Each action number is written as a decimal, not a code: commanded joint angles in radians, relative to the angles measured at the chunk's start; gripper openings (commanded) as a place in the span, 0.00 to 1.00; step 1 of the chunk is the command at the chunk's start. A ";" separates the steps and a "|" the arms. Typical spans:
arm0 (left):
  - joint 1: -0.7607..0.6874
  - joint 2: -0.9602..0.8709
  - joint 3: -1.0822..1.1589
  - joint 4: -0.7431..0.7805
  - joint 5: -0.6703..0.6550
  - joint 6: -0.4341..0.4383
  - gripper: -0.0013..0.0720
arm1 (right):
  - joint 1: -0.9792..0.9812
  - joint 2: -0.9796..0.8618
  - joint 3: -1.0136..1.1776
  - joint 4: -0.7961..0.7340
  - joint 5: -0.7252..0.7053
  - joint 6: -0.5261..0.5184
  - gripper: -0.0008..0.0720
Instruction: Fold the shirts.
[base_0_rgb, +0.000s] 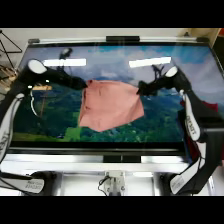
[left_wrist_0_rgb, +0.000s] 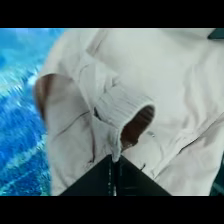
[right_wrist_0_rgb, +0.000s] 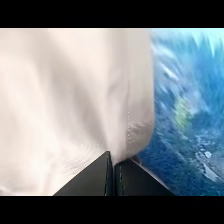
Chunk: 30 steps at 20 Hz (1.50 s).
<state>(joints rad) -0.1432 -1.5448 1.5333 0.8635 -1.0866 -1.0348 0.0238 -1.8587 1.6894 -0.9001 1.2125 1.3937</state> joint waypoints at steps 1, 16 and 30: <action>0.056 0.168 0.001 -0.110 0.062 0.002 0.06 | -0.034 0.171 0.084 0.008 -0.009 -0.058 0.08; -0.093 0.620 -0.301 -0.065 -0.170 -0.427 0.06 | -0.039 0.887 0.102 -0.359 0.565 0.286 0.08; 0.101 0.085 -0.407 -0.153 0.157 -0.431 0.96 | -0.053 0.240 -0.349 0.216 -0.182 -0.094 0.93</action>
<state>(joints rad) -0.1291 -1.3838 1.0378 0.7452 -0.9077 -1.4673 -0.0189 -1.5074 1.3167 -0.8875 1.1416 1.4479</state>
